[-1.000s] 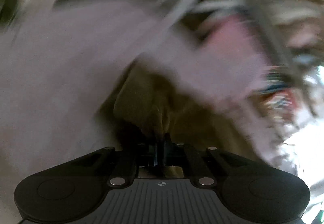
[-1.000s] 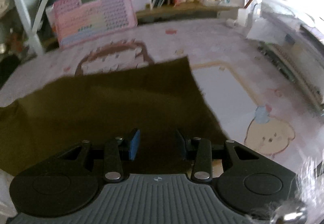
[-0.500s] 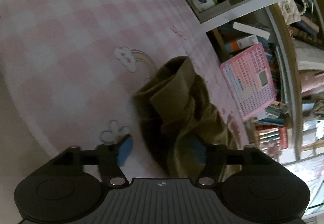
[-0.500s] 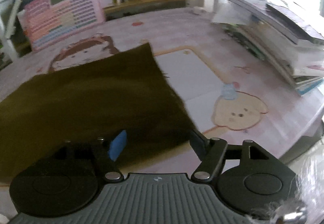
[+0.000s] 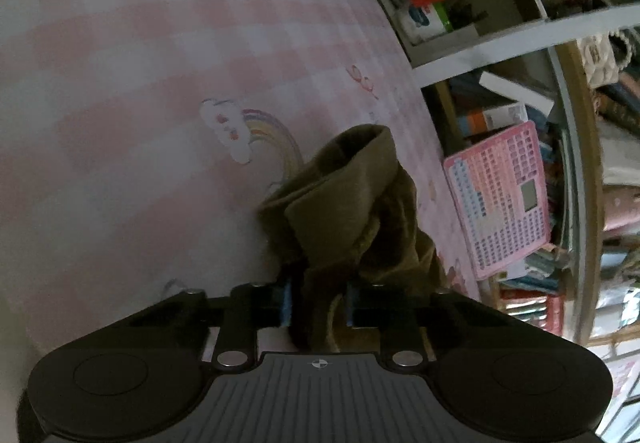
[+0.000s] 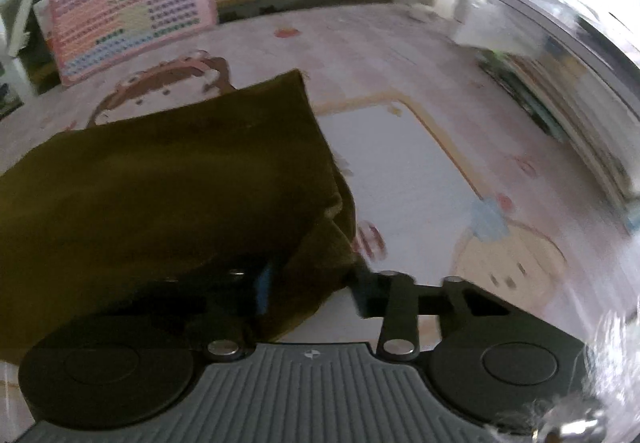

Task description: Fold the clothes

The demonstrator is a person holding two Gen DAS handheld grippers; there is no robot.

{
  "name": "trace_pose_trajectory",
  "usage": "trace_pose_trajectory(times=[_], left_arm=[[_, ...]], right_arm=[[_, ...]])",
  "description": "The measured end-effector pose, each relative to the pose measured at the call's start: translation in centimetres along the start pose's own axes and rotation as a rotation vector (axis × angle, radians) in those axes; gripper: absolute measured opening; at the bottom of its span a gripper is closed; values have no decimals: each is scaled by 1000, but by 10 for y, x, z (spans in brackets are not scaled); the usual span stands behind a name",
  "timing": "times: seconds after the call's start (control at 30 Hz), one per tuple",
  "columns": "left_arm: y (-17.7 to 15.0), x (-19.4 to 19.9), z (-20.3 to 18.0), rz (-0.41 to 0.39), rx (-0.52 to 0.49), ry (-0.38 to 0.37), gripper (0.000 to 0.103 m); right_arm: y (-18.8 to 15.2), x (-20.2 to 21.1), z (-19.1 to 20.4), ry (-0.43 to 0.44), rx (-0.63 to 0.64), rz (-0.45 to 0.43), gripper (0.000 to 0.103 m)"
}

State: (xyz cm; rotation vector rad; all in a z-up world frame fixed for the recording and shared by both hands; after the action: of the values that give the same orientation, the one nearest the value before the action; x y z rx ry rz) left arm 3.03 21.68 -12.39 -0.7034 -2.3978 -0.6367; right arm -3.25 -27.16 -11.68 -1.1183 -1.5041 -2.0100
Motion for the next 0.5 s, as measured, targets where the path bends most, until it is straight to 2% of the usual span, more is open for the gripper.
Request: trace_pose_trajectory(times=[0.03, 0.1, 0.2, 0.23, 0.33, 0.37, 0.5], left_arm=[[3, 2, -14, -20, -70, -8, 15], [10, 7, -46, -66, -218, -30, 13], [19, 17, -80, -138, -369, -118, 12], [25, 12, -74, -134, -334, -126, 12], [42, -16, -22, -65, -116, -6, 8], [42, -20, -14, -58, -92, -2, 8], [39, -22, -10, -66, -99, 0, 10]], right_arm=[[5, -5, 4, 9, 11, -3, 24], [15, -13, 13, 16, 26, -5, 23], [26, -23, 25, 25, 37, -10, 23], [27, -25, 28, 29, 38, -11, 23], [29, -29, 35, 42, 37, -19, 23], [29, -29, 36, 44, 40, -20, 23], [29, -30, 38, 44, 41, -27, 27]])
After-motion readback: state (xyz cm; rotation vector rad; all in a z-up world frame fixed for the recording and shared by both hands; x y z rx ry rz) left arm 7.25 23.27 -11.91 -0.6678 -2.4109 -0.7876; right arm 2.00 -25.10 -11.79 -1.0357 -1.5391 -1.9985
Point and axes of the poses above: each gripper's, at about its wrist camera, not at the fingertips, and x roughly against the way its jaws point, z to its left, y to its top, the point moved 7 cm from there along -x, roughly the way its jaws point, and after that the axes turned 3 degrees about -x, right-handed, at the moved point
